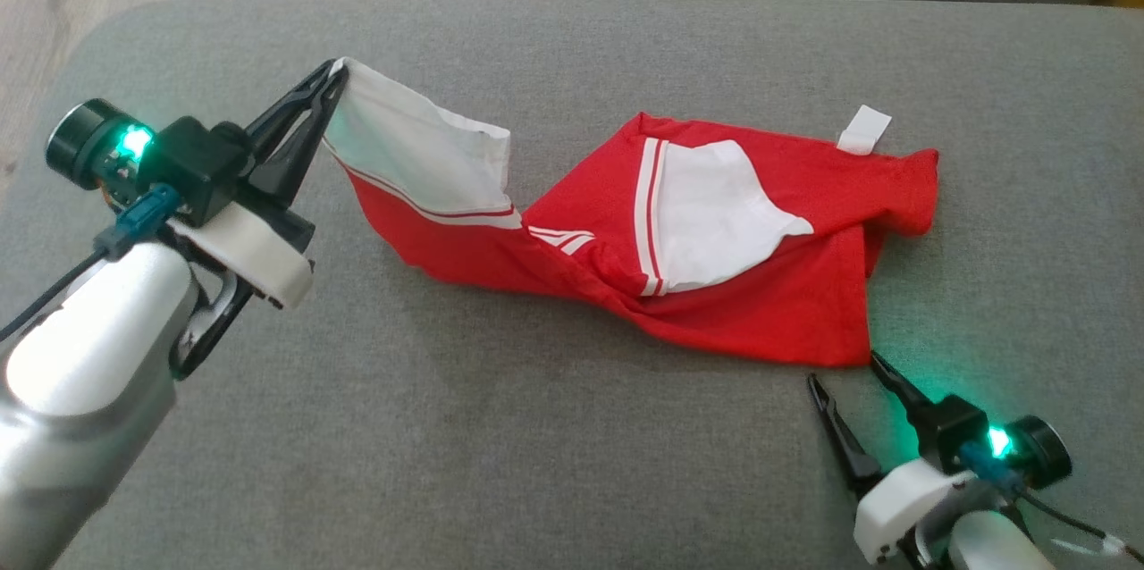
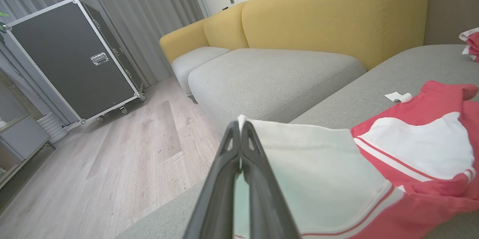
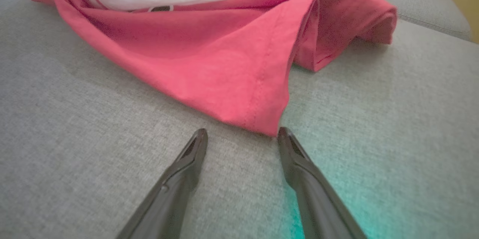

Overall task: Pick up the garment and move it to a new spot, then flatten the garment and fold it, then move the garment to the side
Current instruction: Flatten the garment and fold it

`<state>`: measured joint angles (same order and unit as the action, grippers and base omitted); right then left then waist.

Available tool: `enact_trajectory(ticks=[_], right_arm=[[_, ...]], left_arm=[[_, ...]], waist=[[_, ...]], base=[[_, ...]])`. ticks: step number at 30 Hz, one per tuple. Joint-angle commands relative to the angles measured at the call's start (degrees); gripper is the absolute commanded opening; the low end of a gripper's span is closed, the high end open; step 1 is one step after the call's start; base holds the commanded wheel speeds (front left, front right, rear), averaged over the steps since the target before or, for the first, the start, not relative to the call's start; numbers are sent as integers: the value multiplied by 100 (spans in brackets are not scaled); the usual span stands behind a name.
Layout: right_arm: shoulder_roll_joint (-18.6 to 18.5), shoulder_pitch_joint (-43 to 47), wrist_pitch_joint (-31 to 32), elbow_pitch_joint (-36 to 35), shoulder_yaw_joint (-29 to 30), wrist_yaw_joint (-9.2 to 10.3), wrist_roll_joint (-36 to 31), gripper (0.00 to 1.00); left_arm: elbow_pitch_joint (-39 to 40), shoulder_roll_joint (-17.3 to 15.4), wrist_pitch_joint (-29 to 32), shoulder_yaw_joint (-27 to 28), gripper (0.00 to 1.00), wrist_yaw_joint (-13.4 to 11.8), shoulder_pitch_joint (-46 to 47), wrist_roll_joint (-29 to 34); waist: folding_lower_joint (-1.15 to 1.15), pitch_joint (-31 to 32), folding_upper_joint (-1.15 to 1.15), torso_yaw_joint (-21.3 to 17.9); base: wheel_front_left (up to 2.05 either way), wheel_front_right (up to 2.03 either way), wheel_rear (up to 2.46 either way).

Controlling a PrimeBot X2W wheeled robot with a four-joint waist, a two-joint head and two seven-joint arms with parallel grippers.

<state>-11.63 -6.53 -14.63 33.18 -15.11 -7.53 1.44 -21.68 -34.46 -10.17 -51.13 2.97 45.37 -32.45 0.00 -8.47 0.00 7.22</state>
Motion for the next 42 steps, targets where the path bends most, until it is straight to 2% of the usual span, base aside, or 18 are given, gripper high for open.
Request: enact_trajectory(ticks=[1,2,3,4,5,6,12,19,24,30,33,37,42], right_arm=[[-89,-196,-37,-56,-153,4,-26,93],[-101,-216,-37,-38,-165,4,-22,86],[-112,-231,-37,-17,-179,4,-17,69],[-122,-242,-37,6,-200,4,-7,30],[-132,-252,-37,22,-215,4,6,5],[-139,-260,-37,36,-226,4,19,0],[-146,-306,-37,-141,-109,4,111,0],[-271,-252,-37,-990,103,4,503,0],[-547,-382,-37,-1767,327,4,901,0],[-1095,-827,53,-2435,707,4,1250,0],[-1348,-1233,339,-2710,990,4,1525,0],[-1638,-1924,817,-2789,1067,4,1795,0],[-1819,-3127,1334,-2214,698,4,2300,0]], left_arm=[[142,-264,-39,257,0,-47,257,-33],[149,-260,-44,253,0,-52,254,-35],[153,-256,-47,247,0,-58,249,-36],[153,-256,-53,242,0,-59,240,-39],[147,-258,-61,238,0,-56,235,-43],[140,-258,-68,235,0,-56,233,-47],[151,-290,-174,261,0,-105,218,-34],[247,-394,-326,334,0,-181,217,60],[482,-570,-434,553,0,-270,229,124],[942,-741,-477,1008,0,-308,485,201],[1113,-664,-480,1234,0,-196,811,162],[948,-355,-481,1358,0,9,1461,121],[229,126,-396,1442,0,162,2456,8]], waist=[[0,-15,0,17],[0,-21,0,23],[0,-22,0,29],[0,-23,0,33],[0,-23,0,36],[0,-21,0,38],[0,12,0,-8],[0,256,0,-114],[0,622,0,-229],[0,979,0,-323],[0,1020,0,-318],[0,947,0,-331],[0,536,0,-415]], base=[[0,0,0],[0,0,0],[0,0,0],[0,0,0],[0,0,0],[0,0,0],[0,0,0],[0,0,0],[0,0,0],[0,0,0],[0,0,0],[0,0,0],[0,0,0]])
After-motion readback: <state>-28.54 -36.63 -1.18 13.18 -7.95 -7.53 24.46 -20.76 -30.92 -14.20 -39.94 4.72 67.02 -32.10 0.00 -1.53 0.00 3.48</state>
